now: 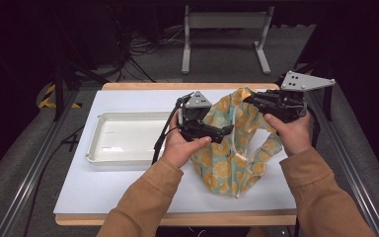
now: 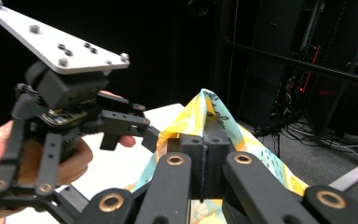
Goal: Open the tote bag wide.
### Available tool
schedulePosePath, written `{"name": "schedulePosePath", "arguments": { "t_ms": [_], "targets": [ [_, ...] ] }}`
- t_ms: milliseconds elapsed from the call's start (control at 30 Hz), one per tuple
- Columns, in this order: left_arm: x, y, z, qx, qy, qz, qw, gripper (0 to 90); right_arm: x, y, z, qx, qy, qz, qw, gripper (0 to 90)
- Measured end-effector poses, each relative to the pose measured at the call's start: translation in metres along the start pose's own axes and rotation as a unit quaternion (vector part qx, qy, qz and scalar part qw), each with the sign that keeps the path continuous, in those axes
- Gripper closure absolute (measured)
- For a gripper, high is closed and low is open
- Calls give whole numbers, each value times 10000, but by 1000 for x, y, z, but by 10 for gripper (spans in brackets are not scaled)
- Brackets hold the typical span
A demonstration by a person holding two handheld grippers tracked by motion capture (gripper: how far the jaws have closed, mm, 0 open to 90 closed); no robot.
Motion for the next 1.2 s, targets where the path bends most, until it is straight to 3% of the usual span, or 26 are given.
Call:
{"name": "schedulePosePath", "arguments": {
  "t_ms": [100, 133, 167, 267, 400, 600, 633, 700, 833, 1033, 1133, 1200],
  "targets": [
    [1, 4, 0, -21, 43, -18, 10000, 41, 1, 1, -1, -14, 1, -29, 10000, 900],
    [4, 10, -3, -104, 55, -71, 9999, 57, 2, 2, -2, -37, -7, -27, 10000, 900],
    [4, 10, -3, -104, 55, -71, 9999, 128, 2, 2, -2, -37, -7, -27, 10000, 900],
    [5, 11, -5, -205, 132, -74, 9997, 162, 2, 4, -4, -82, -5, -9, 10000, 900],
    [6, 10, -7, -436, 305, -35, 9986, 376, 2, 3, -4, -99, 7, 9, 10000, 900],
    [5, 5, -10, -504, 327, 26, 9982, 739, 4, 1, -2, -88, 42, 17, 10000, 898],
    [6, 5, -10, -533, 314, 21, 9981, 739, 5, 1, -2, -87, 42, 13, 10000, 896],
    [6, 4, -11, -573, 340, 30, 9978, 840, 7, 0, -1, -92, 54, -3, 9999, 891],
    [6, 3, -13, -641, 323, 44, 9974, 879, 9, -1, -1, -91, 86, -13, 9999, 878],
    [5, 2, -19, -687, 239, 64, 9973, 885, 13, -8, 0, -41, 115, -43, 9999, 790],
    [5, 2, -22, -688, 153, 66, 9975, 886, 15, -19, 0, 60, 141, 20, 9999, 659],
    [5, 1, -25, -710, 131, 57, 9974, 886, 16, -22, 0, 105, 149, 40, 9998, 625]
  ]
}}
Point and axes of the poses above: each handheld gripper's, and its own axes: y roughly forward along the jaws, x roughly out of its underside, z roughly to its right, the point moved 10 cm from there along y, roughly forward along the jaws, and after that the axes turned 12 degrees about -x, right-handed, at the moved point
